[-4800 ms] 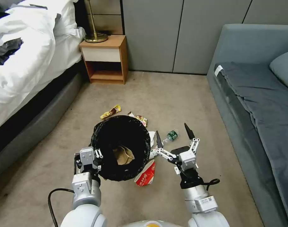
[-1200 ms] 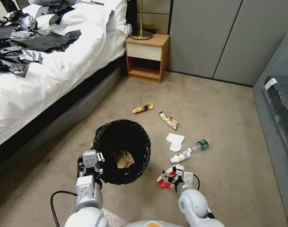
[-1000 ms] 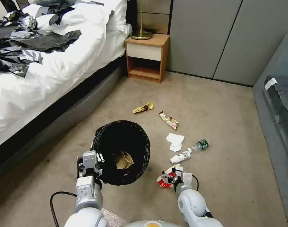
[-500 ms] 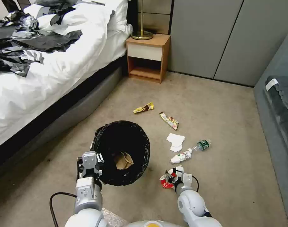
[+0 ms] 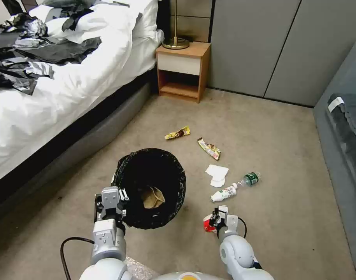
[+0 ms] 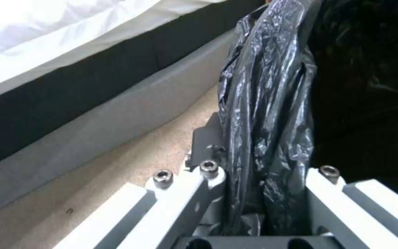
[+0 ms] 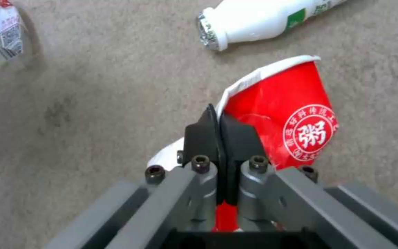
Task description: Pick up the trash bin, then pick up the garbage from the floor and place it into the trash bin.
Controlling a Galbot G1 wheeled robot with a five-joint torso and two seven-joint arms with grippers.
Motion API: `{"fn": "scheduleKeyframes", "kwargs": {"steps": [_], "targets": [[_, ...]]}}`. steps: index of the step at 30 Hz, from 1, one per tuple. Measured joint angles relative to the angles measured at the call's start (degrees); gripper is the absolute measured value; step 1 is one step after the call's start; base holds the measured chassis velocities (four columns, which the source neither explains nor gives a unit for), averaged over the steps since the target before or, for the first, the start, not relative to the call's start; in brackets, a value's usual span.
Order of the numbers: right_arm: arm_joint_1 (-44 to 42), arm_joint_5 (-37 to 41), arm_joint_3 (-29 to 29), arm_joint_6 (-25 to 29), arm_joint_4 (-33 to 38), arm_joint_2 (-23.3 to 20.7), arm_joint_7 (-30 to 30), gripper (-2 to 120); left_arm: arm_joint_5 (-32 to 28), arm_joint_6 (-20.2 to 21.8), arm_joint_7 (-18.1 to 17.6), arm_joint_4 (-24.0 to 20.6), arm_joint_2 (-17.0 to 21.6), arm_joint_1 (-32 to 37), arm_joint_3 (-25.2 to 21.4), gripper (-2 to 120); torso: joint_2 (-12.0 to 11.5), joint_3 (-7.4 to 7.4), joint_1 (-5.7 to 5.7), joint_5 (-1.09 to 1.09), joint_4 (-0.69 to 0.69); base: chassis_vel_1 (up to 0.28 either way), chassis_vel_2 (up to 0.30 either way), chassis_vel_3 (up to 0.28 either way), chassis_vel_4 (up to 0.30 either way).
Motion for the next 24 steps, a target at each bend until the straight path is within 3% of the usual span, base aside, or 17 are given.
{"fn": "scheduleKeyframes", "kwargs": {"steps": [13,24], "targets": [[-1.6,-2.2,0.3,1.7,3.5,-0.5,1.0,0,-0.1,-0.1,0.1,-0.4,0.2,0.0,-0.1,1,0.0,0.01,0.00,0.00,-0.01,0.000,0.000,0.000,0.000],[-6.9,-8.1,1.8,4.9,16.1,-0.6,1.0,0,0.0,-0.2,0.2,0.2,-0.1,-0.5,0.4,1,0.0,0.00,0.00,0.00,-0.01,0.000,0.000,0.000,0.000]]}}
